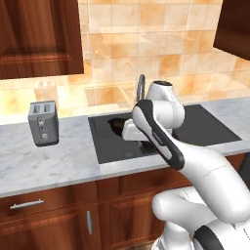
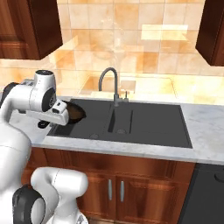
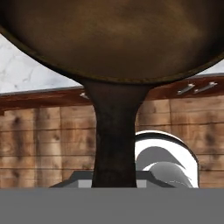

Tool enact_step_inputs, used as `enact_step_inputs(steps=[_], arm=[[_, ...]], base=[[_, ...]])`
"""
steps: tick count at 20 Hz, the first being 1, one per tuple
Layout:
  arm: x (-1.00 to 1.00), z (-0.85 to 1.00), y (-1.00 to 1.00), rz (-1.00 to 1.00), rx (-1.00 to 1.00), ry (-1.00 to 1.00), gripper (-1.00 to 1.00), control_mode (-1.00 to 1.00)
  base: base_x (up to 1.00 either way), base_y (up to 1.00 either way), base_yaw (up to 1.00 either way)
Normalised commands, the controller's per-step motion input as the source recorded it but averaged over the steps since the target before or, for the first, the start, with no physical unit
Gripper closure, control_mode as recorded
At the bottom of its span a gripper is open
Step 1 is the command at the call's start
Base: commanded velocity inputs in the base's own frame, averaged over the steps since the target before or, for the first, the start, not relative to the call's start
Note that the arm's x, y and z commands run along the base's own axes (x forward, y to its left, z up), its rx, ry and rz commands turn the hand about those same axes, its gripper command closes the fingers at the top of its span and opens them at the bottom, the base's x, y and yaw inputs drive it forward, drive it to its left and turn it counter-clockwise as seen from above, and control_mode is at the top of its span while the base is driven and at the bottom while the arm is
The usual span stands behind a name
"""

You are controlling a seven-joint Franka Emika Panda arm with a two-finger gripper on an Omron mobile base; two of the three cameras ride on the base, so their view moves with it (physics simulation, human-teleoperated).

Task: Move the pot and pan from the stove into the sink.

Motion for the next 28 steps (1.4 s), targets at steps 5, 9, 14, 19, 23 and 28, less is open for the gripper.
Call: enact_step_inputs(steps=[5,9,14,19,23,28], arm=[[0.50,-0.10,0.00,0.00,-0.02,0.18,1.00,-1.00],[0.55,-0.12,0.07,0.00,-0.01,0.21,1.00,-1.00],[0.36,-0.10,0.11,0.00,0.00,0.12,1.00,-1.00],[0.00,0.00,0.00,0.00,0.00,0.00,1.00,-1.00],[0.08,-0.11,0.00,0.00,0.01,0.01,1.00,-1.00],[0.04,-0.25,0.00,0.00,0.00,0.01,1.00,-1.00]], base=[[0.00,0.00,0.00],[0.00,0.00,0.00],[0.00,0.00,0.00],[0.00,0.00,0.00],[0.00,0.00,0.00],[0.00,0.00,0.00]])
